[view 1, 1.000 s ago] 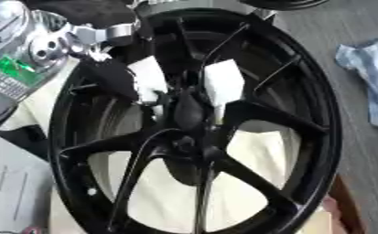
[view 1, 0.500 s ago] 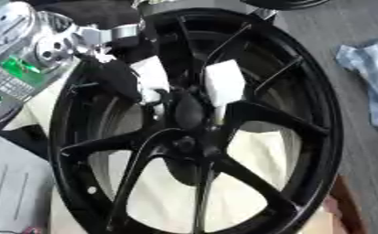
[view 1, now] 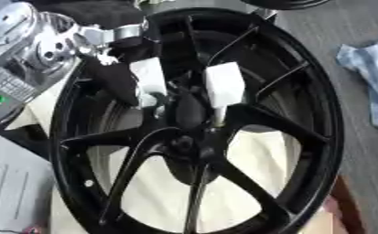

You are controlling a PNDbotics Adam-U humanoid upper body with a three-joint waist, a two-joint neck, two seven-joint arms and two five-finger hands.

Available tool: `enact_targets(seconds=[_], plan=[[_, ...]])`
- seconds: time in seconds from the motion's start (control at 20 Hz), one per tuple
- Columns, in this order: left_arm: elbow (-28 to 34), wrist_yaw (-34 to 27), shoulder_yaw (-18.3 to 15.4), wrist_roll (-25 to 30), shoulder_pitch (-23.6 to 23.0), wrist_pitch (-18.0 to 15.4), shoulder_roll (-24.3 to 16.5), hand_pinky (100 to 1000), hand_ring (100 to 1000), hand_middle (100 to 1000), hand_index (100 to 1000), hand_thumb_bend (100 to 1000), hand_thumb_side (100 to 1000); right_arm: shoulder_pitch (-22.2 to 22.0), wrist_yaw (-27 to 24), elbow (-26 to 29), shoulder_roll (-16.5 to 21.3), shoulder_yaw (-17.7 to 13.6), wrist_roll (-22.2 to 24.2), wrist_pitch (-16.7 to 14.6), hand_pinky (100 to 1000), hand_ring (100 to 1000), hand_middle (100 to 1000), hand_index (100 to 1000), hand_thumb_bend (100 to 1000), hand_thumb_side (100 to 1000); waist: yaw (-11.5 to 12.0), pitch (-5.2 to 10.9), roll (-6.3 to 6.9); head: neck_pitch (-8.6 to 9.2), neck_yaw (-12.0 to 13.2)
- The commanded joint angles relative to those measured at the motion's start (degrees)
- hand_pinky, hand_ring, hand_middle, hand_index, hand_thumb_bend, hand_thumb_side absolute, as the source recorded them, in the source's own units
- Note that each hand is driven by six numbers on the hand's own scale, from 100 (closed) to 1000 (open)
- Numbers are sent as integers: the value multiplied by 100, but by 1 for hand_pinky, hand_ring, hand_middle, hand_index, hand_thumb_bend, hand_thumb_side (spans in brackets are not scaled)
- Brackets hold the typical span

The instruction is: Pull the pin out of the wheel hub.

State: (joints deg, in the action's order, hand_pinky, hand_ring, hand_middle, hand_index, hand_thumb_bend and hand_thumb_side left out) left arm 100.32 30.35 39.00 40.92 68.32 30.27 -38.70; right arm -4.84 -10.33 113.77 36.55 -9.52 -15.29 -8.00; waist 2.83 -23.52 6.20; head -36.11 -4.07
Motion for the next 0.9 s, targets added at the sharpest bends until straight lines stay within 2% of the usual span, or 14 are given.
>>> enact_targets(seconds=[0.05, 0.35, 0.9], plan=[[80, 6, -56, 1105, 110, 1168, -128, 751, 579, 323, 421, 315, 145, -6, 29, 82, 98, -67, -39, -9, 982, 831, 611, 788, 100, 593, 10, 115, -60, 25, 35], [181, 3, -101, 1105, 95, 1139, -220, 751, 570, 318, 394, 326, 132, -33, 32, 82, 100, -72, -65, -13, 982, 831, 610, 788, 100, 590, 8, 148, -74, -11, 45], [386, -33, -417, 1105, 193, 1129, -343, 756, 564, 304, 357, 322, 114, -54, 10, 82, 102, -82, -97, -18, 982, 830, 610, 788, 100, 588, -12, 172, -92, -12, 51]])
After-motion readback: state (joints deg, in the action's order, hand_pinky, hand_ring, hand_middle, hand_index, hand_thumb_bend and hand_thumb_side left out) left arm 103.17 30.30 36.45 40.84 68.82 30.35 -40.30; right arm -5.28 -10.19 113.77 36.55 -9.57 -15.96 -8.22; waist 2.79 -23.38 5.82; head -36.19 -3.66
